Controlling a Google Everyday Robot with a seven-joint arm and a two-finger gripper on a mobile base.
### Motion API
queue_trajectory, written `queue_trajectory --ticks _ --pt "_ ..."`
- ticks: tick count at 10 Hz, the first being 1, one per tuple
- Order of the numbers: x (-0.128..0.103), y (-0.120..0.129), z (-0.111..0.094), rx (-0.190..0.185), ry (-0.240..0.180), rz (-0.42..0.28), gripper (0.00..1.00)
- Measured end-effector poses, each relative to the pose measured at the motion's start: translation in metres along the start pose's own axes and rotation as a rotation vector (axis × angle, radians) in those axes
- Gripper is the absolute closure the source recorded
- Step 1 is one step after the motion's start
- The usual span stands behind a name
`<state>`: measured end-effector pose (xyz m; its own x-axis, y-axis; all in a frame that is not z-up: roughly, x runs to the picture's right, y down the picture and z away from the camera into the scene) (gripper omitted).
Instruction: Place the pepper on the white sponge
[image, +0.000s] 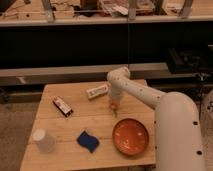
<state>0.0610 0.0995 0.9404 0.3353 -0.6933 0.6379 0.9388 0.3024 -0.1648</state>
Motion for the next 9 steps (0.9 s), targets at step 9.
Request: queue_trajectory --ticks 9 --pt "-0.022 -0.017 -0.027 0.000 0.002 -0.027 1.00"
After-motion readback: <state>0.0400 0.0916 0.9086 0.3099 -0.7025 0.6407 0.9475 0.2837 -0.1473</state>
